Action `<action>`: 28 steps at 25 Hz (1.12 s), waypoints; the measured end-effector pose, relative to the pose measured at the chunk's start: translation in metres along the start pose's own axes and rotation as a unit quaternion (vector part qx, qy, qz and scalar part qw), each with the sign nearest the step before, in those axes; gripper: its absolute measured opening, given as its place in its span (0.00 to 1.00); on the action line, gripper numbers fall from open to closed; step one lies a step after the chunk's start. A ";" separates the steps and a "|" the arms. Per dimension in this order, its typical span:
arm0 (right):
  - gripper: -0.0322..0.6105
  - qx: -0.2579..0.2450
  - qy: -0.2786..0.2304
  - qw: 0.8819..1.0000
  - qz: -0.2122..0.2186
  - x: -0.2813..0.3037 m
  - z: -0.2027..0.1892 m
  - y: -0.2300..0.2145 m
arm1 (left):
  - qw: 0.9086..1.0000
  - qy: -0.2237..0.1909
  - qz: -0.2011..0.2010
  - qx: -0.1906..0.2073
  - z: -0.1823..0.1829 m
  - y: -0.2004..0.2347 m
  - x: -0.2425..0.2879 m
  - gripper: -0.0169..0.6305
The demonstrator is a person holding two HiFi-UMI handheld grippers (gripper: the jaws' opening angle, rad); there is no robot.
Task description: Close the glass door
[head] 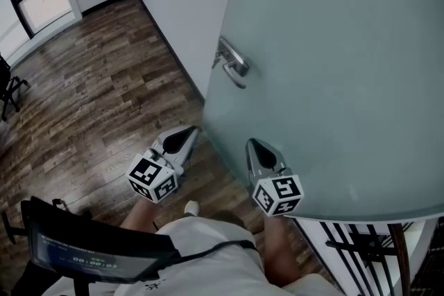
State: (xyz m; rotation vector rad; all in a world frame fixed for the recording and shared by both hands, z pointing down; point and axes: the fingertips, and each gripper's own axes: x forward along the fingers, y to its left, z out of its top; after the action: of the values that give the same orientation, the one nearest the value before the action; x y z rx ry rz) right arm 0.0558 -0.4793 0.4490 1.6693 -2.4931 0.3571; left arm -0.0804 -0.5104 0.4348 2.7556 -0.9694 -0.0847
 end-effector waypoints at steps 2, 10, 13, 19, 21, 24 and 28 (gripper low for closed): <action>0.06 -0.006 0.004 1.000 0.004 0.007 0.005 0.003 | 1.000 0.001 0.001 -0.002 0.002 0.005 -0.001 0.03; 0.06 -0.035 0.023 0.999 0.010 0.036 0.010 -0.009 | 1.000 -0.004 0.019 -0.010 0.006 0.013 -0.008 0.03; 0.06 -0.049 0.028 0.998 0.019 0.054 0.009 -0.020 | 0.999 0.000 0.038 -0.010 0.001 0.020 -0.010 0.03; 0.07 -0.092 0.049 0.994 0.039 0.098 0.009 -0.049 | 0.998 0.017 0.063 -0.003 -0.010 0.022 0.002 0.03; 0.07 -0.105 0.056 0.992 0.045 0.111 0.013 -0.057 | 0.998 0.021 0.064 -0.002 -0.012 0.018 0.006 0.03; 0.08 -0.121 0.066 0.989 0.056 0.127 0.017 -0.063 | 0.998 0.026 0.064 -0.003 -0.014 0.013 0.010 0.03; 0.09 -0.138 0.075 0.986 0.052 0.144 0.018 -0.077 | 0.997 0.024 0.072 -0.003 -0.014 0.007 0.015 0.03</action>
State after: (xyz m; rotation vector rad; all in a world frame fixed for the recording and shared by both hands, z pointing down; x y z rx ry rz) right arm 0.0719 -0.6407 0.4745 1.3590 -2.3949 0.1317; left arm -0.0709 -0.5228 0.4507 2.6594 -1.1478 0.0030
